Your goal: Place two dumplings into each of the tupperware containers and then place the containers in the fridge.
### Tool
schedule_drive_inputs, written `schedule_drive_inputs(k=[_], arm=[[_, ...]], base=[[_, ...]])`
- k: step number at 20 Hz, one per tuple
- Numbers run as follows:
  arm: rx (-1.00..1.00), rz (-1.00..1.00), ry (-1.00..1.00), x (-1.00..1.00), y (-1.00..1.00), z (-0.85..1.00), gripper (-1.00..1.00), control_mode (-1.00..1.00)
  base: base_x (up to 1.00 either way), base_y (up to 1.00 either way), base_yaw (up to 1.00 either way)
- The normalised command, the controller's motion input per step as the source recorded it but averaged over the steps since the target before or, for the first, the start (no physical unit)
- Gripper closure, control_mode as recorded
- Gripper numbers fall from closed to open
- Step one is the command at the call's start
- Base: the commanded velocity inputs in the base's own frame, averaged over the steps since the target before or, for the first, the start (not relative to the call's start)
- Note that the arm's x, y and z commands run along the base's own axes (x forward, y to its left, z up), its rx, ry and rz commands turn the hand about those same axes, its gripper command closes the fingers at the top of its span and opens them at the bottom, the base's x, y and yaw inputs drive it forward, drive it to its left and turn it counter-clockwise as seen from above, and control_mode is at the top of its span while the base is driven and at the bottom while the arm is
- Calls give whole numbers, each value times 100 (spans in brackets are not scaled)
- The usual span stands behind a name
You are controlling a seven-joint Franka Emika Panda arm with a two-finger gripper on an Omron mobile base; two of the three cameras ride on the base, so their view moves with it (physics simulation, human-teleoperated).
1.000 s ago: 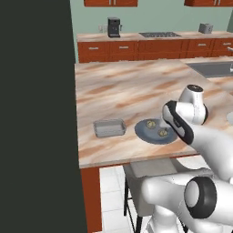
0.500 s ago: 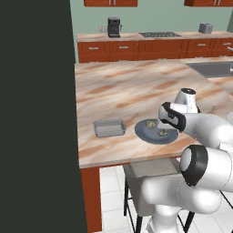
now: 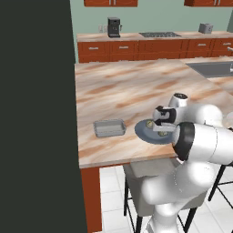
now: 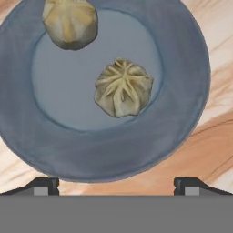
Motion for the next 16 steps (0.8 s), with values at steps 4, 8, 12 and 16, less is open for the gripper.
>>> schedule_drive_inputs(k=[4,8,12,16], arm=[[0,-2,1,29,-8,-29,-100,-100],[0,-4,1,32,-10,-23,-100,-100],[0,-2,3,44,-7,-4,-100,-100],[0,0,3,35,-11,-15,-100,-100]], base=[[0,0,0],[0,0,0],[0,0,0],[0,0,0]])
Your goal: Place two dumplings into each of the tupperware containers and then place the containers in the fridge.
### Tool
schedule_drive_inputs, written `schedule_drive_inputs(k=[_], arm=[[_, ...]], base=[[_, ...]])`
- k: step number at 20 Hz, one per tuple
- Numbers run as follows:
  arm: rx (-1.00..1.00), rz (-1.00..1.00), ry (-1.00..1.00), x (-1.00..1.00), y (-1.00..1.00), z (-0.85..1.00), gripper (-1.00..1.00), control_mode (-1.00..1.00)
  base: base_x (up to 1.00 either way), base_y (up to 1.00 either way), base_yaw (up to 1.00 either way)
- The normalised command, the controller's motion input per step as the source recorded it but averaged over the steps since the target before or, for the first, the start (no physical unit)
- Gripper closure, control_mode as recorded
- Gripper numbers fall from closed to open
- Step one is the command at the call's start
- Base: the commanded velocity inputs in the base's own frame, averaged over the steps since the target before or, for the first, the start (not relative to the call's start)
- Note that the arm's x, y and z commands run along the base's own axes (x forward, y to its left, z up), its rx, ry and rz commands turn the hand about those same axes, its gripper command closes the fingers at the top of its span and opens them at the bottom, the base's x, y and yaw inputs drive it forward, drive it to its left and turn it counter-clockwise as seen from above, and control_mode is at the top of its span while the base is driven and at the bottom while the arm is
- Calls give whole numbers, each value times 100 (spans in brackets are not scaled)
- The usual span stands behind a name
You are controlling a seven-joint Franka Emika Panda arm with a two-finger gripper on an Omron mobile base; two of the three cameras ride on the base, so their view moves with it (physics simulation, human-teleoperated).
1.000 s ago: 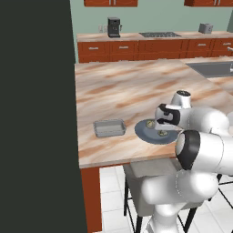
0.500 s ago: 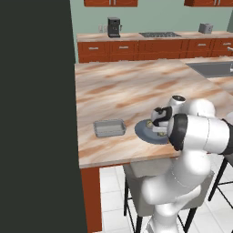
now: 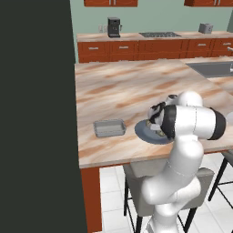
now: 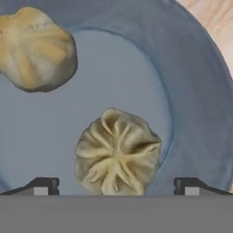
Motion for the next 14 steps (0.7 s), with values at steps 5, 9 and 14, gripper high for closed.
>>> schedule_drive_inputs(k=[5,9,14], arm=[[0,0,3,25,-8,-30,-100,-100],[0,0,6,13,-4,-30,100,-100],[0,0,1,0,0,-4,100,-100]], base=[[0,0,0],[0,0,0],[0,0,0]])
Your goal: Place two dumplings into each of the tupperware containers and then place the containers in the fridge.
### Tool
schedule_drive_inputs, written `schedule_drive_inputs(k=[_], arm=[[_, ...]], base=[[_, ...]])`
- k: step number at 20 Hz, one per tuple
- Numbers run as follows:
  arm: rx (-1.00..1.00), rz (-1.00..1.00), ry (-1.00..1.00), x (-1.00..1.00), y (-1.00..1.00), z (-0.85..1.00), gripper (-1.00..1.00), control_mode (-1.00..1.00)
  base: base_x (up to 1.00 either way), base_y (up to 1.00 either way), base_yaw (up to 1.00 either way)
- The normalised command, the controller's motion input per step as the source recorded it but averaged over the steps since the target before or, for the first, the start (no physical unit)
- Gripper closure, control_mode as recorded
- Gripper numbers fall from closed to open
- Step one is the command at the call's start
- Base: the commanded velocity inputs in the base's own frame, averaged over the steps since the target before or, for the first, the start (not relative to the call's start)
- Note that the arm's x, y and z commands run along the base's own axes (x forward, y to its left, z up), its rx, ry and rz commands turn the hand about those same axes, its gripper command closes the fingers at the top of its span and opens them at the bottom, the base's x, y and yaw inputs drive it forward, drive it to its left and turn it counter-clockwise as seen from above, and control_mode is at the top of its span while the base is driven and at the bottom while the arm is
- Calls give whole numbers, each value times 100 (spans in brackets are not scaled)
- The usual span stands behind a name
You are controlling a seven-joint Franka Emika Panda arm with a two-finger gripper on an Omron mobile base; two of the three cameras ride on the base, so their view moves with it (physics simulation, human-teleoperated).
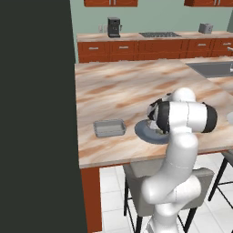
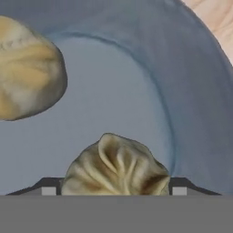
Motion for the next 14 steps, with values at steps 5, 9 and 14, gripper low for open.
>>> schedule_drive_inputs(k=[5,9,14], arm=[[-2,0,-3,5,57,28,100,-100],[-2,0,-20,-24,81,75,100,-100],[0,2,-3,-4,96,22,100,-100]], base=[[0,0,0],[0,0,0],[0,0,0]])
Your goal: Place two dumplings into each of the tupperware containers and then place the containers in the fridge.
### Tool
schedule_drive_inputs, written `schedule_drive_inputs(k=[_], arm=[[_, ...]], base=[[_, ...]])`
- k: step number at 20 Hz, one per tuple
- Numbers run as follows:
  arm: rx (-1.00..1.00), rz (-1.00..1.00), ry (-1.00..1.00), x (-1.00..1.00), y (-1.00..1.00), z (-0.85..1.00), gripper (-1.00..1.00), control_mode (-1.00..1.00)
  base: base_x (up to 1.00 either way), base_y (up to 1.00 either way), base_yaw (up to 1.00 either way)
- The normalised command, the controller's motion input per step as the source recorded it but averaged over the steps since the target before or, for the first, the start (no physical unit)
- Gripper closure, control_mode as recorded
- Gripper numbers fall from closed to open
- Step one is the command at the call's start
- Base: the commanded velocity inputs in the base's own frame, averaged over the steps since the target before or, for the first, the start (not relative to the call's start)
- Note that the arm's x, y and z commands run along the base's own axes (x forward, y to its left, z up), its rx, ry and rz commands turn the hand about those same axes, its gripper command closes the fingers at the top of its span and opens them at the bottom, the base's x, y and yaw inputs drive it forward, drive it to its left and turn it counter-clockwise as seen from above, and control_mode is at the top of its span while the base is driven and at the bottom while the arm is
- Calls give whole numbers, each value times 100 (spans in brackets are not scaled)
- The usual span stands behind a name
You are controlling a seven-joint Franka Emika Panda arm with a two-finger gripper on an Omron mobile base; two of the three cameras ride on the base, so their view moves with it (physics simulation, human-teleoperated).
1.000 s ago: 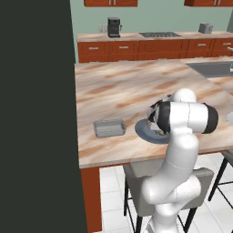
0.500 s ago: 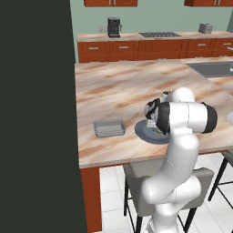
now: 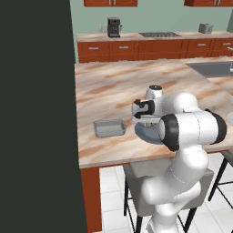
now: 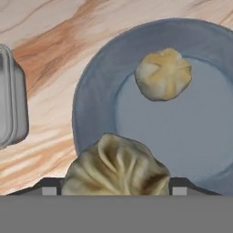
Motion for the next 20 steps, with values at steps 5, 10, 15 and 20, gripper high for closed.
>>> schedule_drive_inputs(k=[5,10,15,20], arm=[[-1,7,1,32,100,0,100,-100],[0,10,8,64,88,-3,100,-100],[0,2,3,33,46,-1,100,-100],[0,0,0,28,0,-23,100,-100]], base=[[0,0,0],[0,0,0],[0,0,0],[0,0,0]])
